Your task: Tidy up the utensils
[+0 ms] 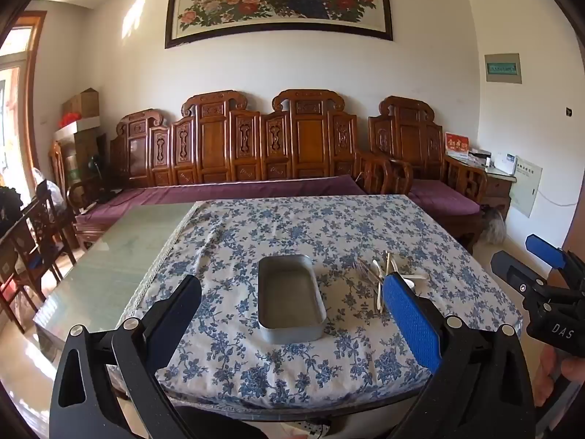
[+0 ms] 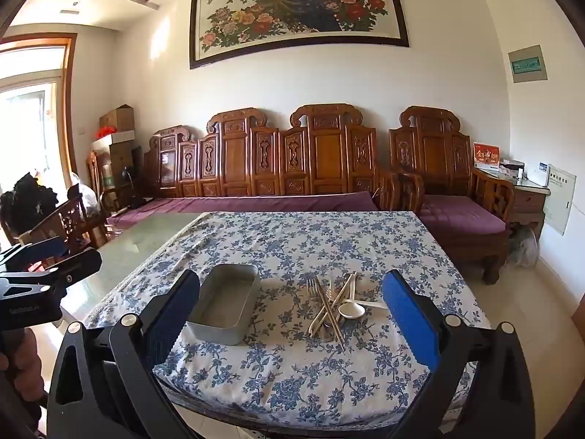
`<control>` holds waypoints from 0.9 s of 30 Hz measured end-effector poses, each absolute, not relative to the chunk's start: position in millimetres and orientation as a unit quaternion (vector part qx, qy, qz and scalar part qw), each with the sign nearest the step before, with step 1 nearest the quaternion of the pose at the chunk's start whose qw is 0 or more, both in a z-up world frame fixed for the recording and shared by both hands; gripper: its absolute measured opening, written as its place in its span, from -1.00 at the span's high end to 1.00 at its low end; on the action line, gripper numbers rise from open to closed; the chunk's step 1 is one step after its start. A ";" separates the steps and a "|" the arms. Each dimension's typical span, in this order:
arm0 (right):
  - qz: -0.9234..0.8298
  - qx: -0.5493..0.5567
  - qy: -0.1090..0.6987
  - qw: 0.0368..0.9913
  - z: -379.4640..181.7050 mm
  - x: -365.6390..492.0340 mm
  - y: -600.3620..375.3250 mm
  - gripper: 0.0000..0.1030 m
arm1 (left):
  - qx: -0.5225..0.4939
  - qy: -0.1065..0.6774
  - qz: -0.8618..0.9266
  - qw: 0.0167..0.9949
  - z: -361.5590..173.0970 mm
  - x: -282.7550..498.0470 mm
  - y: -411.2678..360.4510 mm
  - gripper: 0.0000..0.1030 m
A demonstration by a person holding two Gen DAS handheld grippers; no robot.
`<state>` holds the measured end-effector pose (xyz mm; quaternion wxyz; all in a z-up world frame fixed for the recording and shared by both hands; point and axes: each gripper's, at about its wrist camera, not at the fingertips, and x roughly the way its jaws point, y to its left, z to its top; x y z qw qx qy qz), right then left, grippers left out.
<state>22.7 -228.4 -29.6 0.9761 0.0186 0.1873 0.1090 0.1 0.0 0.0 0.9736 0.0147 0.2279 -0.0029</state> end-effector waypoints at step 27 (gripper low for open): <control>0.113 0.023 0.183 0.976 -27.9 19.8 -223.5 -0.95 | 0.010 0.223 -0.004 0.975 2.8 1.6 0.4 -0.87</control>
